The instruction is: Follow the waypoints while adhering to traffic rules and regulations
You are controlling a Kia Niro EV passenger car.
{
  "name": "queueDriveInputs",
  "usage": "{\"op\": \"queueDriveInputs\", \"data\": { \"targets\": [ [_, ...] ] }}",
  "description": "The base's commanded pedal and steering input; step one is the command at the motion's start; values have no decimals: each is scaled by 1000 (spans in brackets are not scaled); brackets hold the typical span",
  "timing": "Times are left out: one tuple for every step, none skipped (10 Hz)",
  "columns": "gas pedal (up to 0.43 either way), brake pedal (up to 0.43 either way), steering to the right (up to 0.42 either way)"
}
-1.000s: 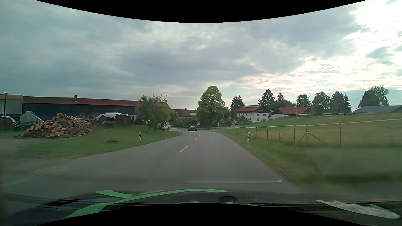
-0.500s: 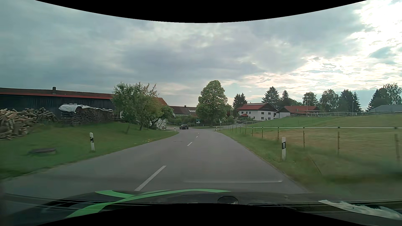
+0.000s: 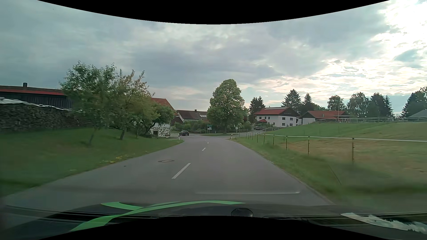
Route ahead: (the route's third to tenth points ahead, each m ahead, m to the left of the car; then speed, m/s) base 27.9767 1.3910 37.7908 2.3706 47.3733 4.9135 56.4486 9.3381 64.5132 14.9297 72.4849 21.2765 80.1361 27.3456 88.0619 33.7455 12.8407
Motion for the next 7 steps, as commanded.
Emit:
{"op": "queueDriveInputs", "data": {
  "targets": [
    [0, 0, -4],
    [0, 0, -4],
    [0, 0, -5],
    [0, 0, -5],
    [0, 0, -5],
    [39, 0, -5],
    [59, 0, -6]
  ]
}}
